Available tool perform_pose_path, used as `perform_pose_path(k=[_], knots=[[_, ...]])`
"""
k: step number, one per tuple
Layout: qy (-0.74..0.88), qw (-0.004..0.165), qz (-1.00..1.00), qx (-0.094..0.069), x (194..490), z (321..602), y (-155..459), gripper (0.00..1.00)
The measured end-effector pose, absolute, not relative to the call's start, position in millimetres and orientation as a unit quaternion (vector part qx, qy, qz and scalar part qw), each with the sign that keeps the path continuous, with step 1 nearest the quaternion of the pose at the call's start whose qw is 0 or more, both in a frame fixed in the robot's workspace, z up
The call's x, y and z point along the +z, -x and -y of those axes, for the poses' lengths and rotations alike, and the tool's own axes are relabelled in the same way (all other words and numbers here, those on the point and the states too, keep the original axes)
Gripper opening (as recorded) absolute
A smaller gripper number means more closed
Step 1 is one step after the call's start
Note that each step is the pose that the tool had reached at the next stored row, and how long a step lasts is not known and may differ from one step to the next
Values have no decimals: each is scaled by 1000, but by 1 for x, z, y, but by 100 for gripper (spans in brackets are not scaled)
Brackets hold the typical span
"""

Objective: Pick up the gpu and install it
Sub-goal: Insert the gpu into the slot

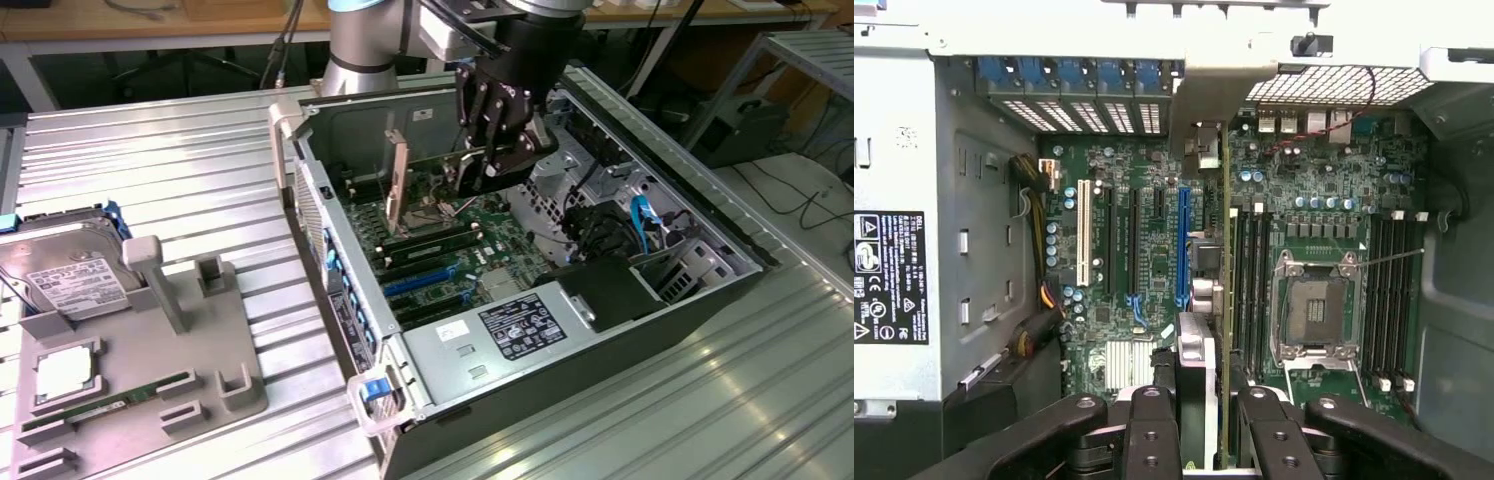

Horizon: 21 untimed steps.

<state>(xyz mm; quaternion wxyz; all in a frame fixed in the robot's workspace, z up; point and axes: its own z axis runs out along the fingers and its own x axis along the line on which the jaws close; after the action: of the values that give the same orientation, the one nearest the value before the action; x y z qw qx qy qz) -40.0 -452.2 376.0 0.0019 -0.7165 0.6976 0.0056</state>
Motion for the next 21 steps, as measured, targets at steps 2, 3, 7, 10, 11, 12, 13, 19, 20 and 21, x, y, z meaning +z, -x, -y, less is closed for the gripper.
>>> perform_pose_path(k=[2,3,7,10,11,12,13,19,20,21], knots=[[717,2,-698,6,374,452,40,28],[716,2,-698,6,374,452,40,28],[716,2,-698,6,370,452,40,28],[717,2,-698,6,367,452,40,28],[716,2,-698,6,366,452,40,28],[717,2,-698,6,366,452,40,28],[717,2,-698,6,364,452,40,28],[716,2,-698,6,357,452,40,28],[716,2,-698,6,356,452,40,28],[716,2,-698,6,355,452,40,28]])
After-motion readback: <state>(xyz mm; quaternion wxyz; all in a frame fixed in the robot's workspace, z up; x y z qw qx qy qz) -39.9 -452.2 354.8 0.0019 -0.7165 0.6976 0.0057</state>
